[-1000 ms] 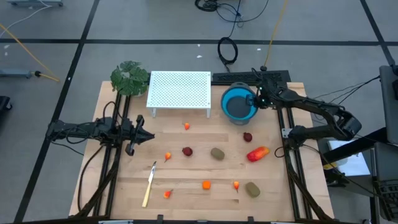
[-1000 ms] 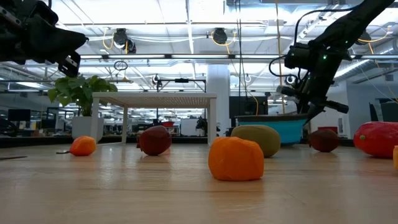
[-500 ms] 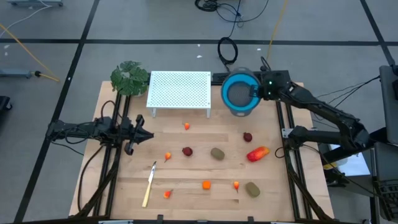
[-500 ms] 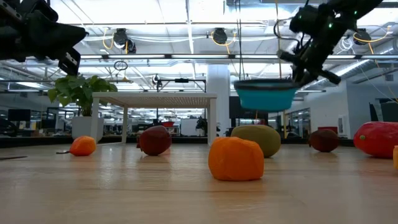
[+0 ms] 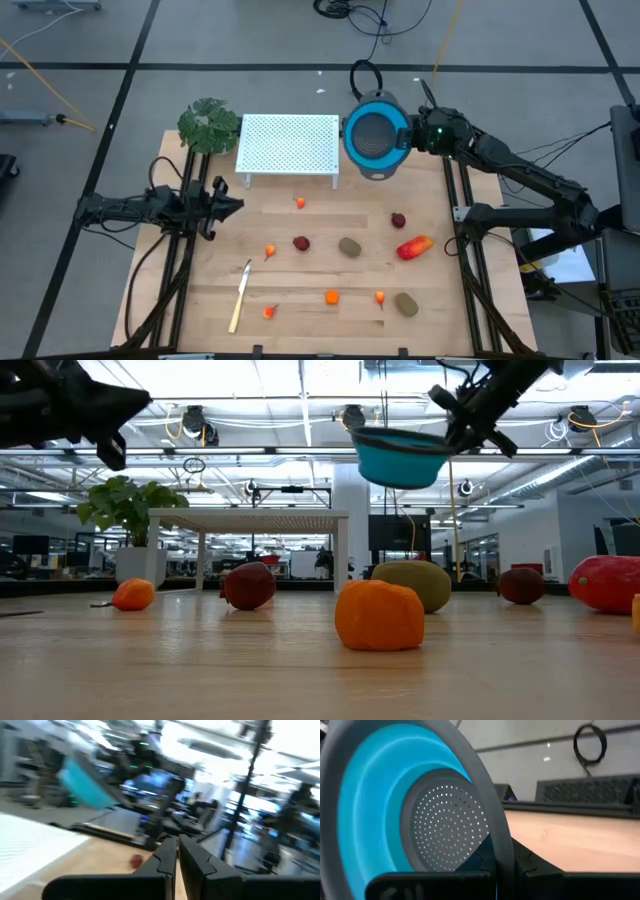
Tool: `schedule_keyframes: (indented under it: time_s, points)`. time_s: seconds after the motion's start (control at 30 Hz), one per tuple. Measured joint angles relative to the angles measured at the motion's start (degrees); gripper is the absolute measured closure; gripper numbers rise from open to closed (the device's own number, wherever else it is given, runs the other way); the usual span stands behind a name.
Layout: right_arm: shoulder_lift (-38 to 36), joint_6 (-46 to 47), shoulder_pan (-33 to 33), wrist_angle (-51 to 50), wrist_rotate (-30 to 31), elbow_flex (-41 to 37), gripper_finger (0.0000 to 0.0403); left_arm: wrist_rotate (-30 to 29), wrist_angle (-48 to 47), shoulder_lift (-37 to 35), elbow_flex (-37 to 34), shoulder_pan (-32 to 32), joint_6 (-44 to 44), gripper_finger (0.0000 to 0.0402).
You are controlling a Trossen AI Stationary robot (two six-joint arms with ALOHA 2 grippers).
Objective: Pick & Place Fruit
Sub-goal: Put the blue strainer bowl on the shelf
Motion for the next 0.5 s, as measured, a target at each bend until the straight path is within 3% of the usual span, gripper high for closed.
schedule_keyframes:
  time_s: [0.3,0.5]
  points:
    - [4.6,-1.7,9.2,11.4,8.4,0.1,0.0402,-9.8,0.9,1.6,1.9,0.0,1.9,0.0382]
    - [10.8,-5.0,13.1,22.7,11.0,0.1,0.0402,-17.2,0.9,9.8,7.4,0.0,6.1,0.0382]
